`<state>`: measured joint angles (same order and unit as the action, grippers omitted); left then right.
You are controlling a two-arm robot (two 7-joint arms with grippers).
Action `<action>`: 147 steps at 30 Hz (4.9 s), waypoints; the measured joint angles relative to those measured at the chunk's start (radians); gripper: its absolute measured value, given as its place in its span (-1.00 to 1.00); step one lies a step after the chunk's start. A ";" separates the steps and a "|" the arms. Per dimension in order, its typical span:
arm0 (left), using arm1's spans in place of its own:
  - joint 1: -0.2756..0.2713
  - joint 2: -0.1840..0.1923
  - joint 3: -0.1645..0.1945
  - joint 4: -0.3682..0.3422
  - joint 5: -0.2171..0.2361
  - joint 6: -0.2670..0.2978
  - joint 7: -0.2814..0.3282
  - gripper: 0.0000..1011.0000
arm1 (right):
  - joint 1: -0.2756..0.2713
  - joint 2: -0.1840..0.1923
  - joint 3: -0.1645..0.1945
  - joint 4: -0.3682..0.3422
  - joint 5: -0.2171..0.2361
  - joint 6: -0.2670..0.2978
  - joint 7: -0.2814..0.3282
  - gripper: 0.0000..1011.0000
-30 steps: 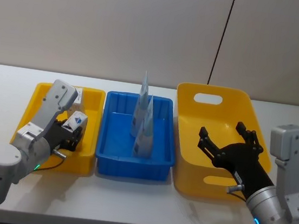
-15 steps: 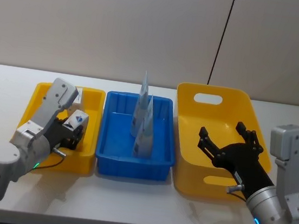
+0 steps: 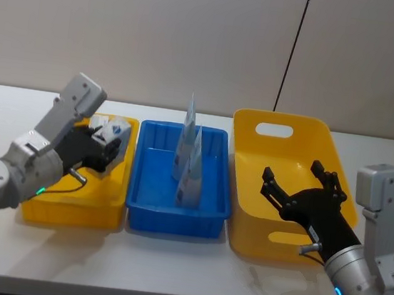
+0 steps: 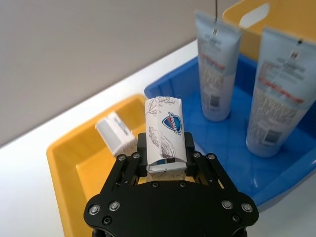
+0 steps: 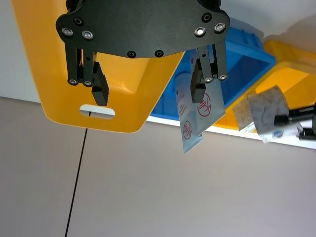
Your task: Bimanual collaborative sorting of washing and personal care products
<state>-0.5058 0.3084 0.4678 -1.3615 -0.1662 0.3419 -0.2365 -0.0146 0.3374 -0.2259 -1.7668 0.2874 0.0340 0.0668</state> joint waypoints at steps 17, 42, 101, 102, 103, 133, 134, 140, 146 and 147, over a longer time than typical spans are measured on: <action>-0.073 0.083 0.019 -0.064 -0.021 -0.066 -0.215 -0.29 | 0.000 0.000 0.000 0.000 0.000 0.000 0.000 0.98; -0.139 0.147 0.045 -0.059 -0.176 -0.196 -0.566 -0.29 | 0.000 0.000 0.000 0.000 0.000 0.000 0.000 0.98; -0.286 0.122 0.207 0.107 -0.306 -0.253 -1.014 -0.29 | 0.000 0.000 0.000 0.000 0.000 0.000 0.000 0.98; -0.286 0.122 0.207 0.107 -0.306 -0.253 -1.014 -0.29 | 0.000 0.000 0.000 0.000 0.000 0.000 0.000 0.98; -0.287 0.122 0.208 0.108 -0.306 -0.253 -1.015 -0.29 | 0.000 0.000 0.000 0.000 0.000 0.000 0.000 0.98; -0.289 0.120 0.211 0.111 -0.307 -0.254 -1.020 -0.29 | -0.014 0.157 0.014 -0.026 0.088 0.016 0.280 0.98; -0.289 0.120 0.211 0.111 -0.307 -0.254 -1.021 -0.29 | -0.014 0.166 0.014 -0.028 0.094 0.017 0.291 0.98; -0.289 0.120 0.211 0.111 -0.307 -0.254 -1.021 -0.29 | -0.012 0.222 0.017 -0.037 0.128 0.027 0.382 0.98; -0.289 0.120 0.211 0.111 -0.307 -0.254 -1.021 -0.29 | -0.004 0.281 0.019 -0.047 0.165 0.036 0.471 0.98; -0.289 0.120 0.211 0.111 -0.307 -0.254 -1.021 -0.29 | -0.003 0.290 0.019 -0.049 0.169 0.037 0.485 0.98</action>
<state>-0.7946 0.4287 0.6787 -1.2504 -0.4731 0.0881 -1.2571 -0.0172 0.6273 -0.2073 -1.8153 0.4564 0.0712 0.5518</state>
